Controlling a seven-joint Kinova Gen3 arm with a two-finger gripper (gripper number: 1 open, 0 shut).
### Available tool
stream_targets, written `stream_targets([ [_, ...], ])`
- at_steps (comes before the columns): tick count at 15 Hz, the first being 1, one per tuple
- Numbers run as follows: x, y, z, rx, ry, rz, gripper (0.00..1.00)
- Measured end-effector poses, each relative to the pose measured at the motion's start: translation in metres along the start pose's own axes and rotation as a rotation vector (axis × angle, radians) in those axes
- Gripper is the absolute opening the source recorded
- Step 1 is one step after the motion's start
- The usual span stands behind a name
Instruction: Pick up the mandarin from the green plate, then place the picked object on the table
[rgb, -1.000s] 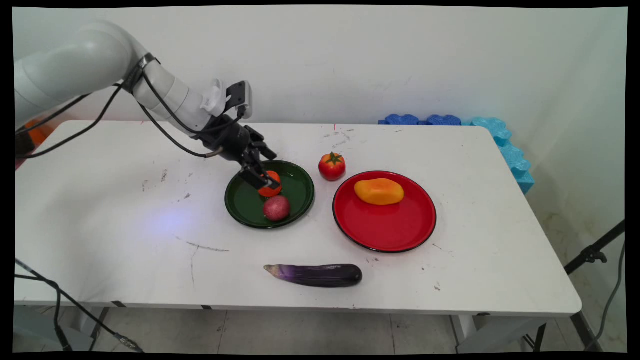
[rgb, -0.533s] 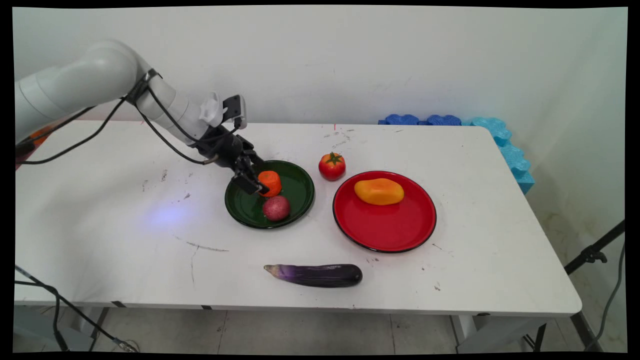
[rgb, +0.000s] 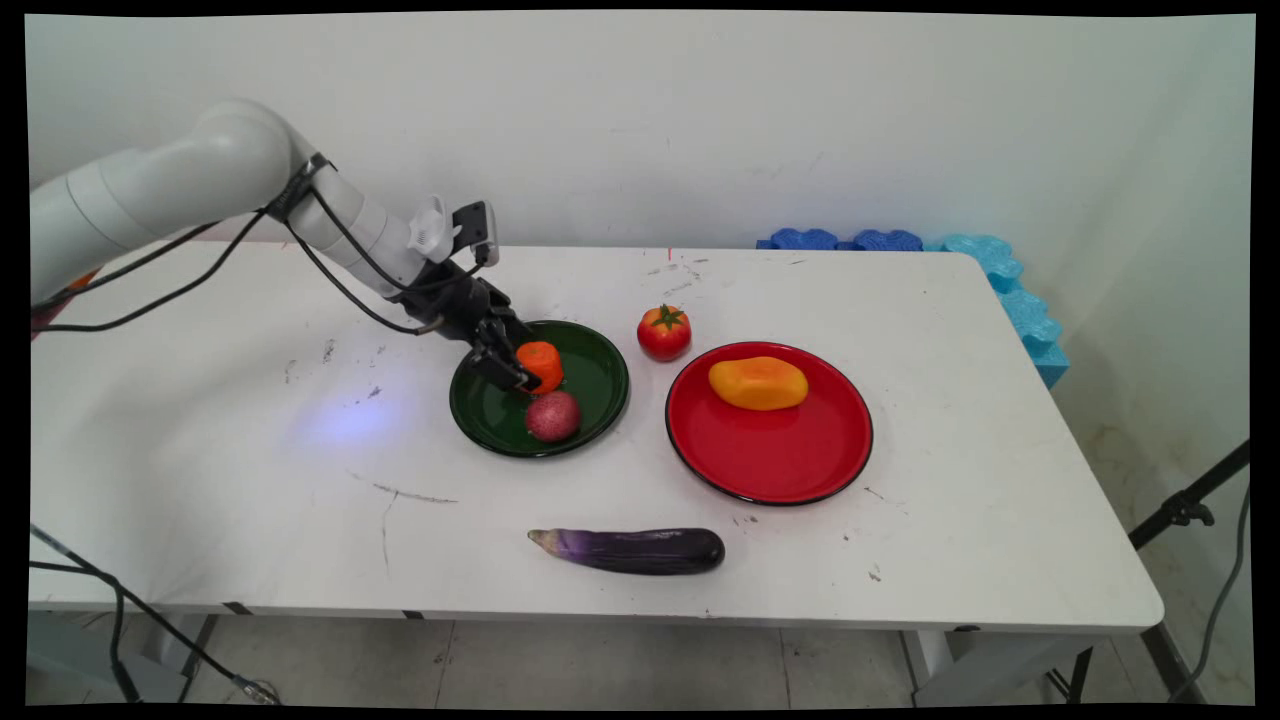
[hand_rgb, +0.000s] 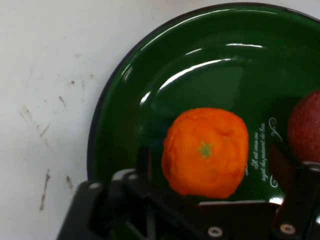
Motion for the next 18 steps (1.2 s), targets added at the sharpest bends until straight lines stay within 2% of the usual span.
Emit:
stream_targets([
  [1, 0.0, 0.0, 0.001, 0.0, 0.001, -0.001, 1.0],
  [2, 0.0, -0.001, 0.002, -0.001, 0.003, -0.003, 0.0],
  [8, -0.002, -0.002, 0.006, -0.005, 0.016, -0.002, 0.0],
  [12, 0.008, -0.002, -0.004, 0.002, 0.032, -0.002, 0.0],
  [15, 0.032, 0.011, -0.031, 0.005, 0.07, 0.003, 0.0],
  [18, 0.059, 0.037, -0.056, -0.013, 0.116, 0.006, 0.0],
])
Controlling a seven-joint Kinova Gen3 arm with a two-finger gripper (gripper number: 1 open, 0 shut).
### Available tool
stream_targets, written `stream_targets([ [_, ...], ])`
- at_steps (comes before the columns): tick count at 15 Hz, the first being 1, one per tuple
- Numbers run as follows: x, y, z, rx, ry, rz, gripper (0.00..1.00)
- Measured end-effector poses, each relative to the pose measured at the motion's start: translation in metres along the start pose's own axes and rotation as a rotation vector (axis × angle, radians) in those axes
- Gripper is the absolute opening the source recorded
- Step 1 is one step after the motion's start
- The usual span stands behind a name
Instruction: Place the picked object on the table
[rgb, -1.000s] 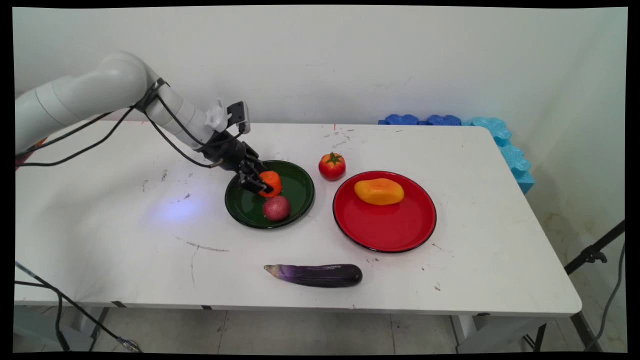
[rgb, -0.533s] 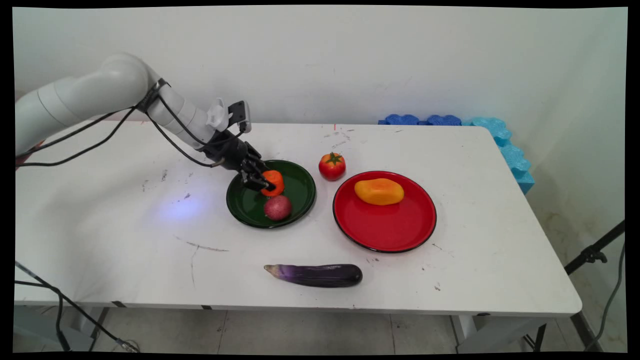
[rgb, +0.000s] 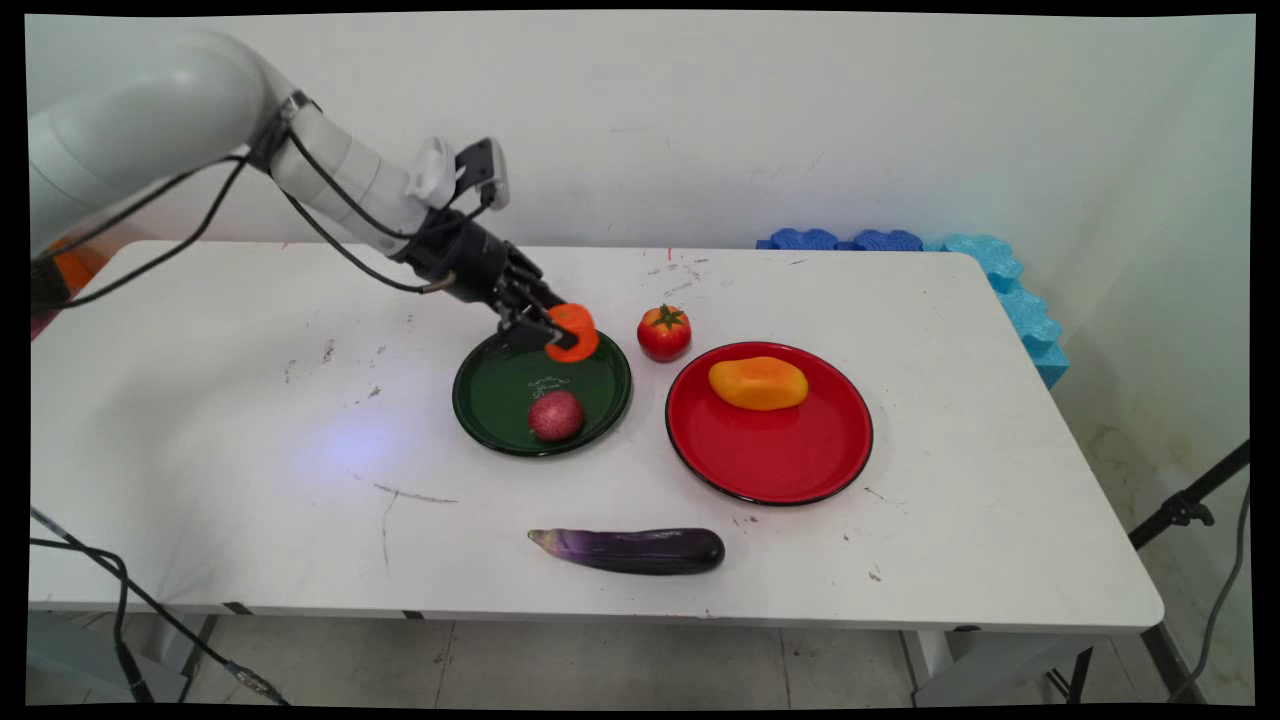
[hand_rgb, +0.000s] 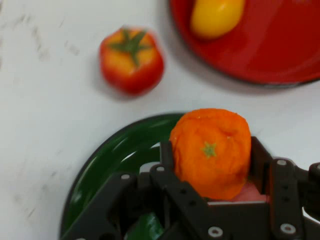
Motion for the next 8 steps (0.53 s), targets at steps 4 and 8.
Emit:
stream_targets([
  [4, 0.025, 0.035, -0.012, -0.031, 0.035, 0.02, 0.0],
  [8, 0.035, 0.063, -0.011, -0.056, 0.041, 0.056, 0.0],
])
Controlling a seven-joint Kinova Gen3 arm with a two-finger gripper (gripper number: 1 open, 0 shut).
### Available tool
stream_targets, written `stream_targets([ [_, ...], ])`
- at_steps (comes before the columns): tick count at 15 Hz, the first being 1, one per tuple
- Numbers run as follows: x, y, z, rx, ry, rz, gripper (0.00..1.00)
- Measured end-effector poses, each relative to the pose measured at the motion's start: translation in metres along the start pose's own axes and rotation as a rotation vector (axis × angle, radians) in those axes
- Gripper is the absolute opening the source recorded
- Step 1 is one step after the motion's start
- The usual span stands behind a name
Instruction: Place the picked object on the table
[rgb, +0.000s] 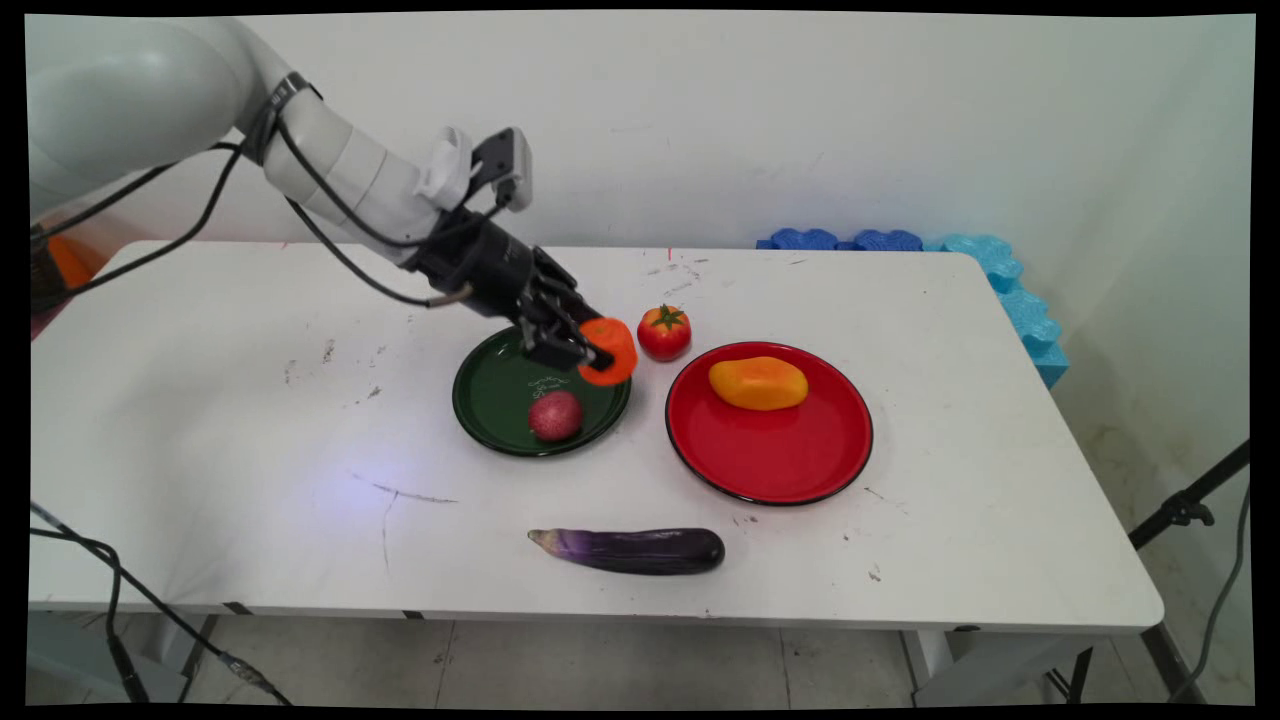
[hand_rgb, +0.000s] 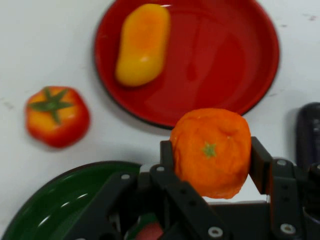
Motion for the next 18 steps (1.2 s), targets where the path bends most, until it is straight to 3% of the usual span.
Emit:
stream_targets([
  [7, -0.007, 0.053, 0.038, -0.041, -0.057, 0.064, 0.0],
  [13, -0.021, 0.074, 0.069, -0.048, -0.113, 0.079, 0.0],
  [18, -0.026, 0.08, 0.086, -0.025, -0.134, 0.104, 0.0],
])
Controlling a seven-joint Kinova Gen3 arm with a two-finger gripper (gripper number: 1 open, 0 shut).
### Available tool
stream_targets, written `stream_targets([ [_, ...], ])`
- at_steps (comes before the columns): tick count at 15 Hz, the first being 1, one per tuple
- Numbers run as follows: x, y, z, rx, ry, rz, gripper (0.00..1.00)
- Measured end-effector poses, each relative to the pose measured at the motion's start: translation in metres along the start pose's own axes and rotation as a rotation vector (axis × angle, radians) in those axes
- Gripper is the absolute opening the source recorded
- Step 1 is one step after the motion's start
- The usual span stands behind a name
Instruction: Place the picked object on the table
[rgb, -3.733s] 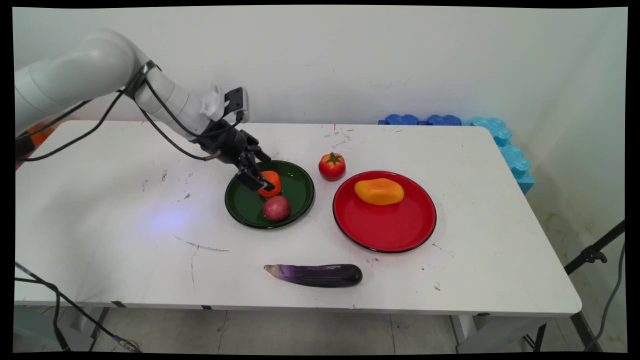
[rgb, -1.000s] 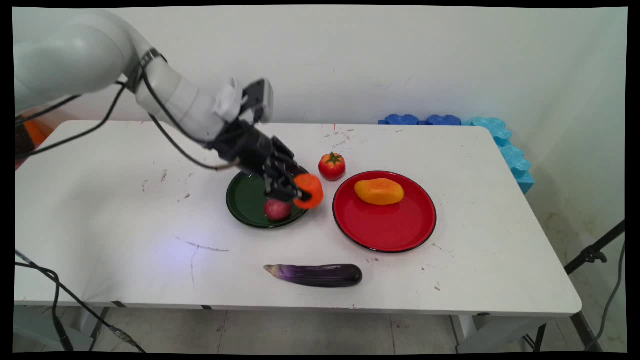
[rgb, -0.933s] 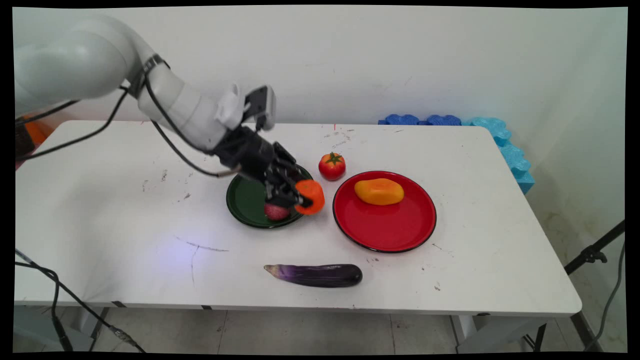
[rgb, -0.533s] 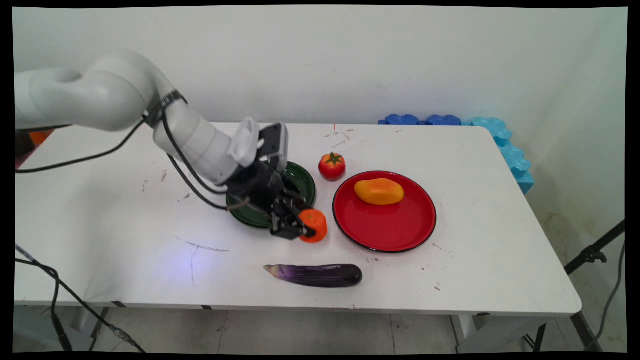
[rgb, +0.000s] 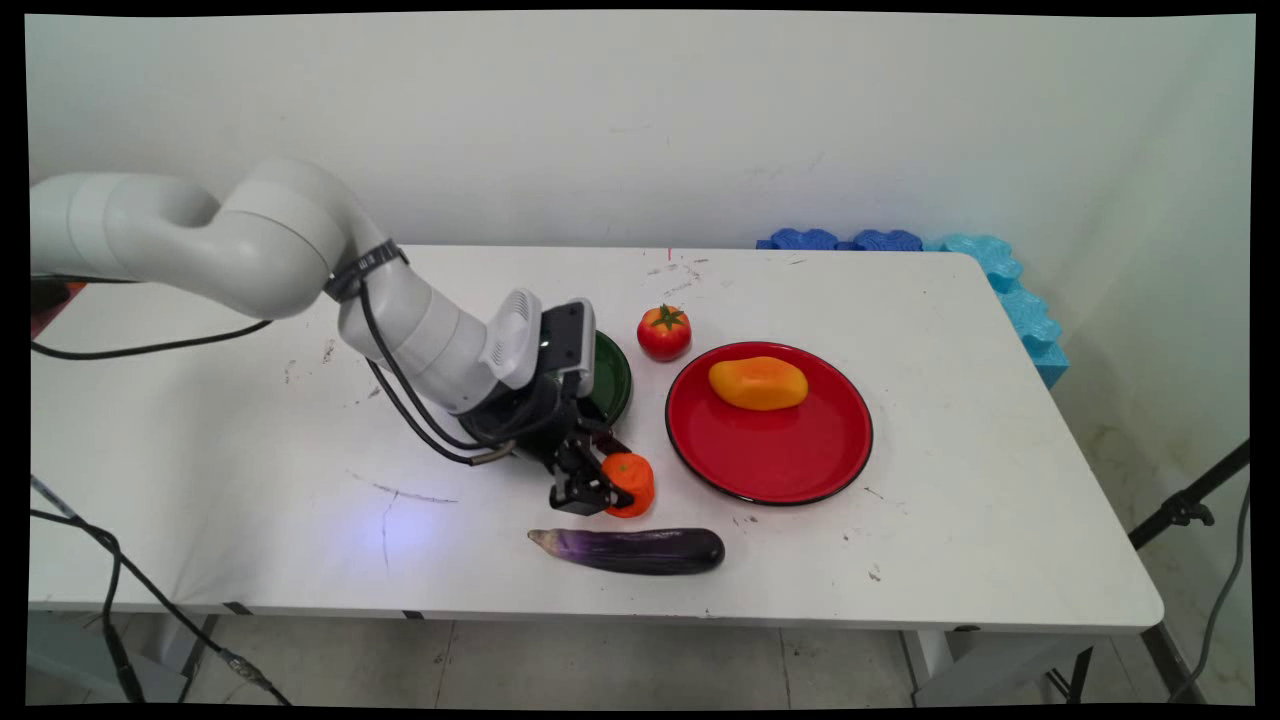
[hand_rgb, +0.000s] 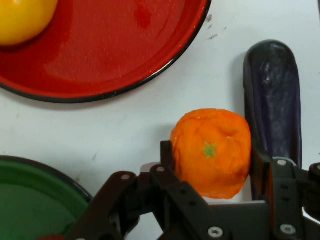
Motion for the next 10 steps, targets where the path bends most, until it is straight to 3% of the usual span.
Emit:
stream_targets([
  [6, 0.0013, 0.0064, 0.0086, 0.025, -0.007, 0.025, 0.0],
  [7, 0.0017, 0.0075, 0.0094, 0.028, -0.005, 0.029, 1.0],
  [10, 0.0029, 0.0097, 0.0102, 0.034, 0.001, 0.037, 1.0],
])
